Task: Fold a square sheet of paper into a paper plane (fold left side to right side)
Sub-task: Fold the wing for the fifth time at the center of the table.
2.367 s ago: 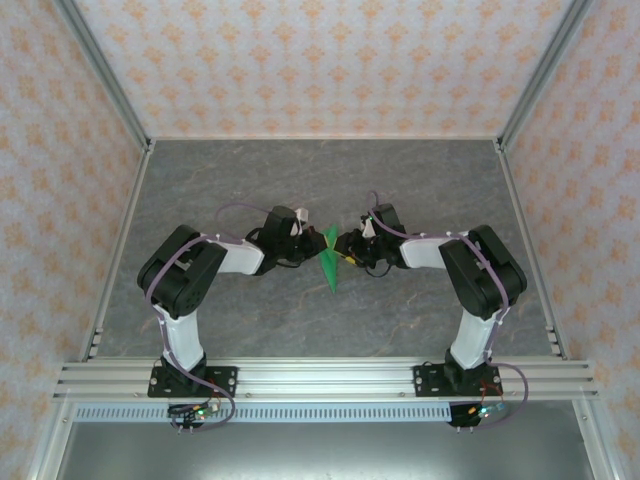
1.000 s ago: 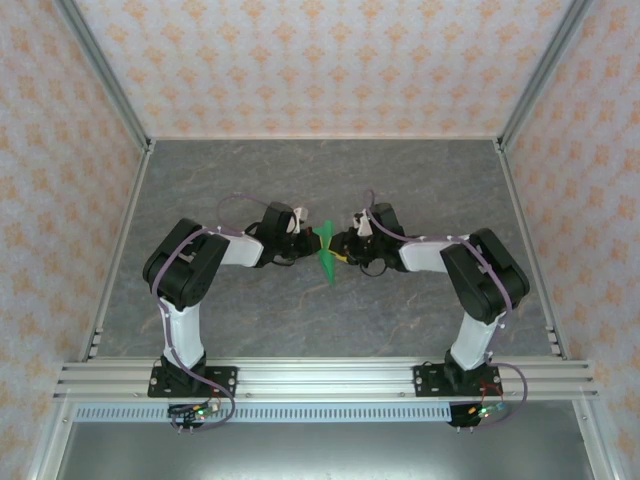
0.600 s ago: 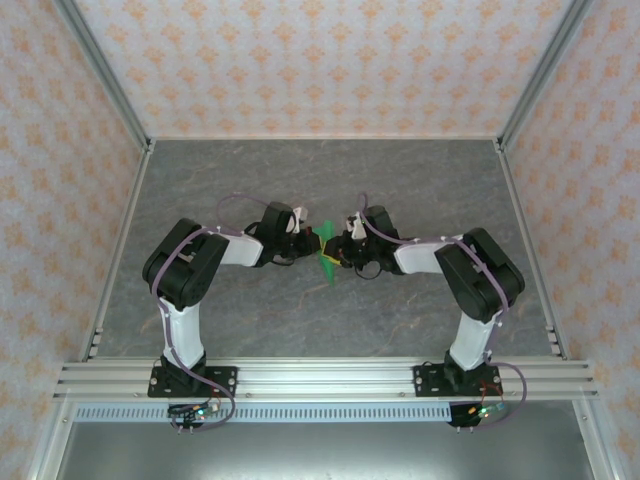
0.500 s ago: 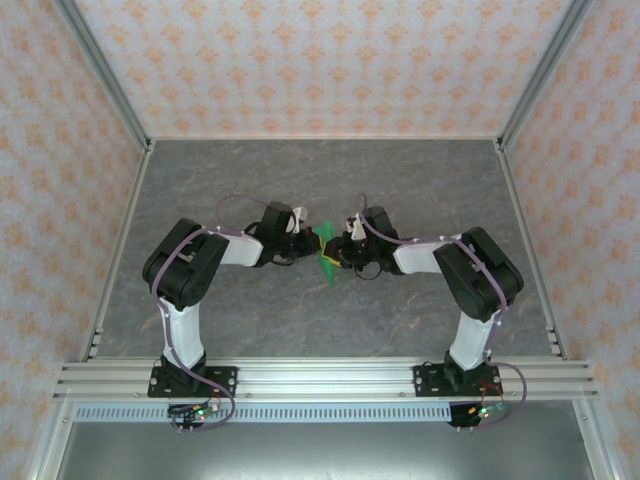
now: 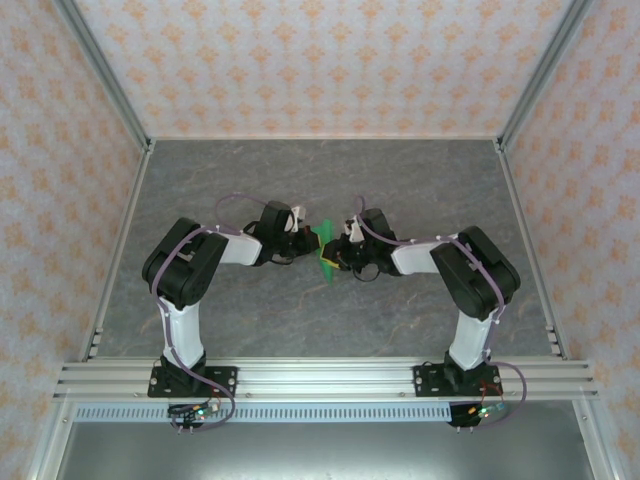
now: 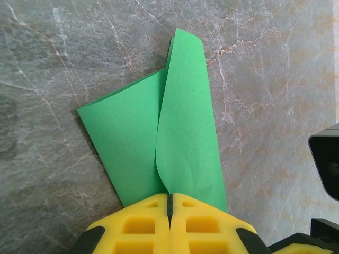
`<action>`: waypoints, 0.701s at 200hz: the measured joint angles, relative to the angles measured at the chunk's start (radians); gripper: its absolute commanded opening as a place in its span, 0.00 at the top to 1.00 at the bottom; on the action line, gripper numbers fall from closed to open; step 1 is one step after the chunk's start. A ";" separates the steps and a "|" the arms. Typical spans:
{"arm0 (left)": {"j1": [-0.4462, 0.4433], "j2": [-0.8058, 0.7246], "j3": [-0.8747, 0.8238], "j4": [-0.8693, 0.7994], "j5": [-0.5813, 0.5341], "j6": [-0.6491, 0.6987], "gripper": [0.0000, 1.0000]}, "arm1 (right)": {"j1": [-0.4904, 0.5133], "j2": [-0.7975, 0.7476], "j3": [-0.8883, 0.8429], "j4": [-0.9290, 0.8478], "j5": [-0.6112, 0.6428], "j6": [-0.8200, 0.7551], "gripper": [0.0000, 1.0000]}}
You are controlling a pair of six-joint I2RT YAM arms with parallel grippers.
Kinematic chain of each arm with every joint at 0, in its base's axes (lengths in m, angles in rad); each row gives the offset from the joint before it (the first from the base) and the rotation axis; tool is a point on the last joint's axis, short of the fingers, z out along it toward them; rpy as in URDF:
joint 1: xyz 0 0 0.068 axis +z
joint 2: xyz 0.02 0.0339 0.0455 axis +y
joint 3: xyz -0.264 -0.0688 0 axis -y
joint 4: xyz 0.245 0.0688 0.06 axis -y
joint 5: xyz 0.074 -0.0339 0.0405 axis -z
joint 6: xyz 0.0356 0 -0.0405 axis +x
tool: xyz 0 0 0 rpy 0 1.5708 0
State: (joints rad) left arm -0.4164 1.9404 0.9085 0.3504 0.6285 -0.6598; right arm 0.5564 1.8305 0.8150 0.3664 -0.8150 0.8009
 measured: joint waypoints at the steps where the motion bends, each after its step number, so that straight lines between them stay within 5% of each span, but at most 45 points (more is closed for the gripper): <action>1: 0.000 0.000 0.000 0.000 0.000 0.000 1.00 | 0.000 0.001 0.000 0.001 0.000 0.000 0.81; 140: 0.006 0.000 0.000 0.000 0.000 0.000 1.00 | 0.011 0.034 0.000 0.016 0.023 0.000 0.81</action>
State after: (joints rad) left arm -0.4107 1.9408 0.9085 0.3500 0.6281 -0.6598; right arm 0.5674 1.8645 0.8150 0.3828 -0.7918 0.8009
